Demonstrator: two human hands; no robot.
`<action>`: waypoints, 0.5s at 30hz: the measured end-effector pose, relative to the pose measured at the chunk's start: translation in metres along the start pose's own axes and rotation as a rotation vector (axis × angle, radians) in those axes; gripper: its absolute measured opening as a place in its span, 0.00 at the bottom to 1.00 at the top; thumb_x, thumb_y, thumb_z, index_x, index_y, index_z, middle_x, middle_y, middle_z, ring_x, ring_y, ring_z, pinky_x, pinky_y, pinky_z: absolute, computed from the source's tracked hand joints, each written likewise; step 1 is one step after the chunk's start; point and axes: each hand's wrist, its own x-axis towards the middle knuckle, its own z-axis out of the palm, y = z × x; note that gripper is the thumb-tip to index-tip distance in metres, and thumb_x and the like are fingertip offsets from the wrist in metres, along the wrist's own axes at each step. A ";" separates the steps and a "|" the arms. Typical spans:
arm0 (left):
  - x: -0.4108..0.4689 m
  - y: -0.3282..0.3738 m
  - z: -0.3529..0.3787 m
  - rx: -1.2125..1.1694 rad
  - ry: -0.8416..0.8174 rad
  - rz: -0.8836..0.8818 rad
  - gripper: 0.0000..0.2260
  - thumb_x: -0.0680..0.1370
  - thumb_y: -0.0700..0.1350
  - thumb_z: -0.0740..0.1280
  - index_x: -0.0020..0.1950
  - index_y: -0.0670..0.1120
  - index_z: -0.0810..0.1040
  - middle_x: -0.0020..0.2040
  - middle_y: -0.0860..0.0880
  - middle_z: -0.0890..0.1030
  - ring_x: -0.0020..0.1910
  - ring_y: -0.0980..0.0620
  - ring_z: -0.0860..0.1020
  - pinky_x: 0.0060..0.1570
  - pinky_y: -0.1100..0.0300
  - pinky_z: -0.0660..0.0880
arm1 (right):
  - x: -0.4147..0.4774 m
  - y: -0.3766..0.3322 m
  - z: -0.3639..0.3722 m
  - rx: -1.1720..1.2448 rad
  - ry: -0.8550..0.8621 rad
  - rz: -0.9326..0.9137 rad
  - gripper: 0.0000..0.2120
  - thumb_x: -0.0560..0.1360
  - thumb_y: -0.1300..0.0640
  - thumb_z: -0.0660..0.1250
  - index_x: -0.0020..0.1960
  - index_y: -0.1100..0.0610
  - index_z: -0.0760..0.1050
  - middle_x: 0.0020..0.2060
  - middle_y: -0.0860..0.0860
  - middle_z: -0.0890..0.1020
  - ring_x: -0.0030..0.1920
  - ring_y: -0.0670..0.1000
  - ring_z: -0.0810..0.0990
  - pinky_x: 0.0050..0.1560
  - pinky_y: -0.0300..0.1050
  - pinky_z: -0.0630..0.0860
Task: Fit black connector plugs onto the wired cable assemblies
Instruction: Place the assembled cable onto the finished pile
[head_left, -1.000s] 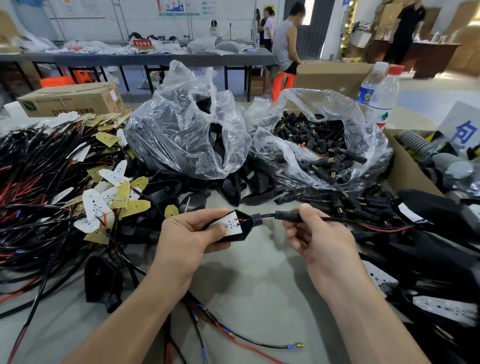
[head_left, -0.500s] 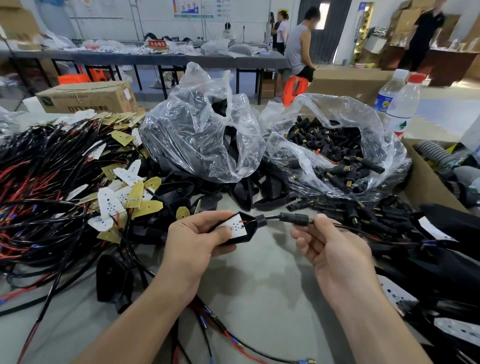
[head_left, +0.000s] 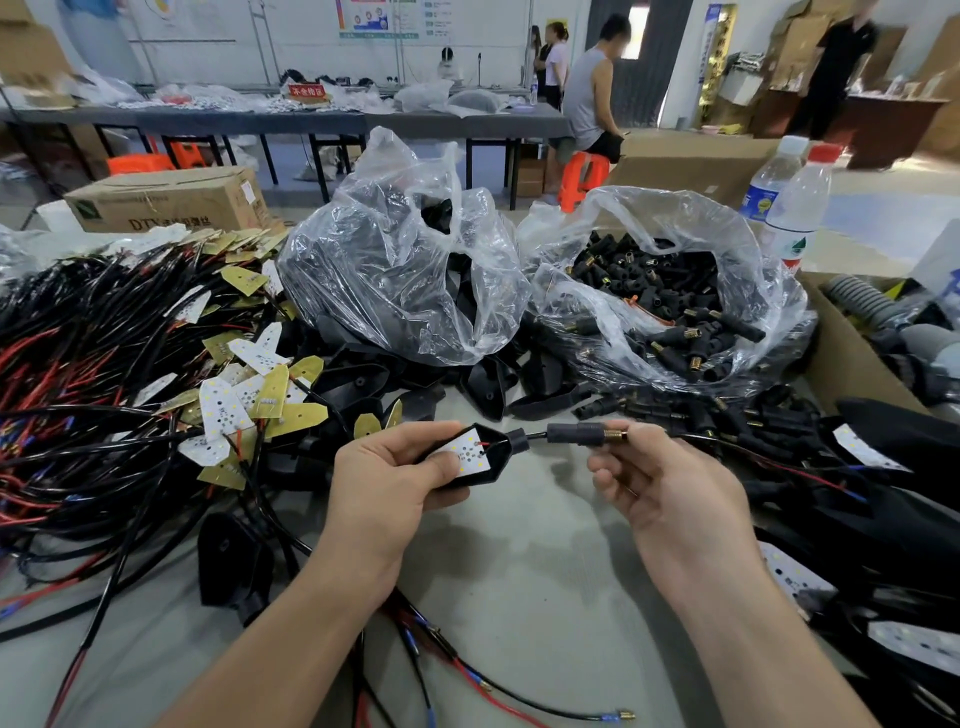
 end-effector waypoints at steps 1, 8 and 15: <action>0.000 0.000 0.000 -0.009 -0.001 0.000 0.15 0.75 0.26 0.70 0.46 0.46 0.88 0.45 0.44 0.88 0.42 0.50 0.87 0.35 0.60 0.82 | 0.001 0.000 0.000 -0.011 0.011 -0.003 0.08 0.81 0.65 0.65 0.47 0.68 0.81 0.36 0.60 0.82 0.32 0.52 0.80 0.31 0.39 0.78; 0.001 0.003 -0.005 0.031 -0.091 -0.017 0.15 0.75 0.27 0.70 0.46 0.47 0.89 0.46 0.42 0.88 0.45 0.45 0.87 0.37 0.59 0.82 | 0.004 -0.004 -0.007 -0.150 -0.048 0.033 0.07 0.82 0.60 0.65 0.48 0.64 0.77 0.33 0.56 0.82 0.32 0.51 0.79 0.32 0.41 0.76; -0.003 0.002 -0.003 0.069 -0.115 0.014 0.15 0.75 0.27 0.70 0.46 0.46 0.89 0.47 0.42 0.88 0.47 0.45 0.87 0.37 0.59 0.83 | -0.007 0.006 0.006 -0.151 -0.082 -0.004 0.09 0.82 0.64 0.64 0.43 0.59 0.71 0.33 0.56 0.81 0.29 0.51 0.81 0.29 0.40 0.79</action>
